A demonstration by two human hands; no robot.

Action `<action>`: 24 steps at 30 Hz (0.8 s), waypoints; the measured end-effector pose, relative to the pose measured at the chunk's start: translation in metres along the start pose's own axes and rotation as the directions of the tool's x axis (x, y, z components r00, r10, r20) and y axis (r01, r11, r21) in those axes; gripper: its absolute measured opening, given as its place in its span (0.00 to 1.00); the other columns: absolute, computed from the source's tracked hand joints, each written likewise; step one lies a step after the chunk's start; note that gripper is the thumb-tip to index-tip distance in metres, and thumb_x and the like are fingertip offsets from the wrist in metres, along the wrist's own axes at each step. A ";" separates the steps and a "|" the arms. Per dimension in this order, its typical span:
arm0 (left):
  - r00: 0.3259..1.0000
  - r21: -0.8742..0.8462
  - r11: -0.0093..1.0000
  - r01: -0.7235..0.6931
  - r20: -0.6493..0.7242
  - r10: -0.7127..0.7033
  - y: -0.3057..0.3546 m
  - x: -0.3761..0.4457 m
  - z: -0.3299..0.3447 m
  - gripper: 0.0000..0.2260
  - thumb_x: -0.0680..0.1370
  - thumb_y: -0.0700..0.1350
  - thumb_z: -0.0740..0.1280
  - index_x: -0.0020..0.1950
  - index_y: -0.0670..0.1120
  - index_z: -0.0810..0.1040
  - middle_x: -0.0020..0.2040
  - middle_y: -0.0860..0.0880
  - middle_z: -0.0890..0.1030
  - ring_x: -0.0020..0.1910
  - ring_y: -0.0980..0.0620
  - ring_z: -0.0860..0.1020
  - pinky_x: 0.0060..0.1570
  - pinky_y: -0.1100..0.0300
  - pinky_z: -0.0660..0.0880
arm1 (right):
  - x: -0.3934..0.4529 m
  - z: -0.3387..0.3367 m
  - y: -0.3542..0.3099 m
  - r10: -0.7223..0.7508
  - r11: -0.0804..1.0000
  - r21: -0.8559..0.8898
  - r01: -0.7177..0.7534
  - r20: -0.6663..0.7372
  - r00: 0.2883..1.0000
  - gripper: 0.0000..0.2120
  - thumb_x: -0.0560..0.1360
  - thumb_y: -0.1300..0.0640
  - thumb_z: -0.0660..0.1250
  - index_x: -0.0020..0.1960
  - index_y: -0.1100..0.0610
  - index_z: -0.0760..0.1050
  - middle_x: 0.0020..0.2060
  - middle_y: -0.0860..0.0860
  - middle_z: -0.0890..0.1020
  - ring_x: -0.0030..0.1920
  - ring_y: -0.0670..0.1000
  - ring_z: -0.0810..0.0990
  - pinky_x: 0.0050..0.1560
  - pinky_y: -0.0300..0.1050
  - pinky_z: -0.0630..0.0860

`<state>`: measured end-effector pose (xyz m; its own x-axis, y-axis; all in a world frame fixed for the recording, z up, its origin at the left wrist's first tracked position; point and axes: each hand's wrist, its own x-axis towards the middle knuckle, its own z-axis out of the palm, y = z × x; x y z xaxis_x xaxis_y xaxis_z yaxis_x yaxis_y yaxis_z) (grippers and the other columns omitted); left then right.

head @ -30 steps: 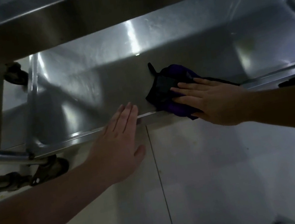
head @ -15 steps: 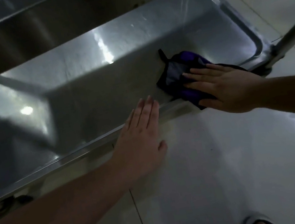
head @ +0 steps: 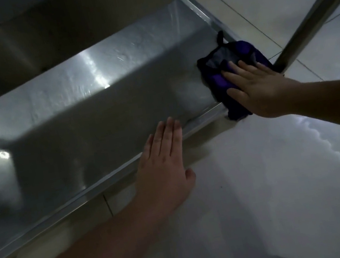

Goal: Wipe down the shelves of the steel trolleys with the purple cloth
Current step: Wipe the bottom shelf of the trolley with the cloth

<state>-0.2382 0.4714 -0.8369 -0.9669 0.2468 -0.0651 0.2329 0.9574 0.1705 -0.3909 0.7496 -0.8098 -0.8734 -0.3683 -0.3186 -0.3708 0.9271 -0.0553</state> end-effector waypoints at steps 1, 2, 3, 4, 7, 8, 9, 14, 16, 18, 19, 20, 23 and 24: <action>1.000 -0.002 1.000 0.001 0.007 -0.001 -0.001 -0.001 0.000 0.48 0.76 0.58 0.66 0.87 0.44 0.42 0.87 0.46 0.43 0.86 0.49 0.42 0.83 0.50 0.42 | 0.004 0.001 -0.002 0.021 1.000 0.008 -0.021 -0.006 1.000 0.33 0.82 0.34 0.35 0.84 0.45 0.40 0.83 0.45 0.40 0.82 0.48 0.38 0.80 0.51 0.38; 1.000 -0.002 1.000 -0.001 0.016 0.001 -0.002 -0.002 0.000 0.48 0.76 0.58 0.66 0.87 0.44 0.42 0.87 0.47 0.44 0.86 0.49 0.42 0.84 0.50 0.43 | 0.007 0.002 -0.004 0.039 0.999 0.017 -0.038 -0.026 0.999 0.33 0.82 0.34 0.35 0.84 0.45 0.40 0.83 0.46 0.41 0.82 0.48 0.39 0.79 0.51 0.38; 1.000 0.002 1.000 -0.004 0.025 0.004 -0.003 -0.002 0.000 0.49 0.76 0.58 0.65 0.87 0.45 0.41 0.87 0.47 0.43 0.86 0.50 0.41 0.84 0.50 0.43 | 0.012 0.003 -0.005 0.058 0.998 0.028 -0.057 -0.055 0.997 0.35 0.81 0.33 0.34 0.84 0.45 0.42 0.84 0.46 0.42 0.83 0.49 0.40 0.79 0.51 0.39; 0.999 0.008 1.000 -0.008 0.035 0.008 -0.004 -0.002 0.000 0.49 0.75 0.58 0.65 0.87 0.45 0.39 0.87 0.48 0.42 0.85 0.50 0.40 0.83 0.51 0.41 | 0.018 0.002 -0.005 0.083 0.996 0.039 -0.080 -0.080 0.993 0.36 0.79 0.32 0.34 0.84 0.45 0.43 0.84 0.46 0.43 0.83 0.50 0.42 0.79 0.51 0.40; 0.998 0.014 1.000 -0.016 0.054 0.016 -0.007 -0.001 -0.003 0.49 0.75 0.56 0.64 0.86 0.46 0.37 0.87 0.49 0.38 0.85 0.52 0.36 0.81 0.55 0.34 | 0.055 -0.005 -0.003 0.142 0.989 0.055 -0.136 -0.130 0.981 0.36 0.80 0.33 0.36 0.84 0.46 0.43 0.84 0.47 0.44 0.83 0.50 0.42 0.80 0.53 0.41; 0.998 0.008 1.000 -0.019 0.059 0.018 -0.007 -0.001 -0.005 0.50 0.74 0.55 0.65 0.86 0.46 0.38 0.87 0.49 0.38 0.84 0.52 0.35 0.81 0.55 0.33 | 0.072 -0.011 0.000 0.146 0.989 0.057 -0.139 -0.151 0.978 0.35 0.80 0.34 0.37 0.84 0.47 0.44 0.84 0.47 0.45 0.83 0.50 0.42 0.81 0.53 0.41; 0.998 0.002 1.000 -0.022 0.066 0.022 -0.008 -0.002 -0.007 0.50 0.74 0.55 0.66 0.86 0.46 0.38 0.87 0.49 0.38 0.84 0.52 0.35 0.80 0.56 0.32 | 0.089 -0.018 0.003 0.143 0.989 0.059 -0.135 -0.168 0.975 0.34 0.81 0.35 0.38 0.84 0.47 0.45 0.84 0.48 0.46 0.83 0.50 0.42 0.81 0.54 0.41; 0.997 0.000 0.999 -0.032 0.068 0.032 -0.008 -0.002 -0.007 0.50 0.76 0.57 0.65 0.86 0.47 0.35 0.86 0.49 0.35 0.84 0.53 0.33 0.82 0.54 0.36 | 0.127 -0.039 -0.017 0.086 0.992 0.102 -0.069 -0.180 0.980 0.33 0.82 0.37 0.42 0.84 0.50 0.49 0.84 0.52 0.49 0.83 0.54 0.45 0.80 0.55 0.41; 0.997 0.006 0.999 -0.031 0.076 0.031 -0.007 -0.001 -0.006 0.50 0.76 0.57 0.64 0.85 0.47 0.33 0.86 0.49 0.33 0.83 0.53 0.31 0.82 0.53 0.36 | 0.112 -0.028 -0.047 -0.047 0.996 0.071 0.059 -0.168 0.985 0.34 0.82 0.38 0.44 0.84 0.51 0.52 0.84 0.52 0.50 0.83 0.54 0.48 0.80 0.54 0.42; 0.996 0.011 1.000 -0.027 0.090 0.026 -0.007 0.000 -0.005 0.50 0.75 0.58 0.63 0.85 0.46 0.32 0.85 0.49 0.32 0.83 0.53 0.31 0.82 0.53 0.36 | 0.083 -0.010 -0.068 -0.256 0.966 -0.010 0.257 -0.131 0.958 0.34 0.81 0.37 0.43 0.84 0.48 0.52 0.84 0.49 0.49 0.83 0.51 0.46 0.80 0.49 0.40; 0.995 0.015 1.000 -0.025 0.096 0.023 -0.007 0.000 -0.004 0.50 0.75 0.58 0.62 0.85 0.47 0.31 0.85 0.49 0.31 0.83 0.53 0.30 0.82 0.53 0.35 | 0.068 -0.005 -0.070 -0.363 0.932 -0.037 0.361 -0.094 0.927 0.33 0.81 0.36 0.41 0.84 0.44 0.49 0.83 0.45 0.47 0.83 0.47 0.43 0.79 0.45 0.36; 0.995 0.017 1.000 -0.026 0.099 0.024 -0.007 0.000 -0.003 0.50 0.76 0.58 0.61 0.84 0.47 0.30 0.85 0.49 0.31 0.83 0.52 0.29 0.81 0.53 0.34 | 0.057 -0.003 -0.067 -0.440 0.898 -0.049 0.437 -0.055 0.897 0.33 0.80 0.34 0.39 0.83 0.41 0.46 0.82 0.40 0.44 0.82 0.43 0.40 0.77 0.43 0.34; 0.994 0.000 1.000 -0.029 0.107 0.029 -0.004 0.000 -0.003 0.49 0.75 0.57 0.60 0.85 0.46 0.32 0.85 0.49 0.31 0.83 0.52 0.30 0.82 0.52 0.35 | 0.055 -0.015 -0.044 -0.481 0.873 -0.118 0.473 -0.057 0.875 0.32 0.81 0.34 0.36 0.83 0.40 0.46 0.81 0.37 0.45 0.81 0.40 0.40 0.76 0.42 0.33; 0.994 -0.002 1.000 -0.029 0.108 0.029 -0.004 0.001 -0.003 0.49 0.74 0.57 0.60 0.85 0.46 0.33 0.85 0.49 0.32 0.83 0.52 0.31 0.82 0.52 0.36 | 0.062 -0.019 -0.037 -0.425 0.901 -0.136 0.411 -0.096 0.900 0.33 0.80 0.34 0.36 0.83 0.41 0.49 0.82 0.40 0.48 0.81 0.42 0.42 0.78 0.44 0.34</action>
<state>-0.2404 0.4672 -0.8343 -0.9429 0.2889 -0.1659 0.2604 0.9497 0.1738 -0.4375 0.6914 -0.8099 -0.6591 -0.7321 -0.1720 -0.7361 0.6749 -0.0517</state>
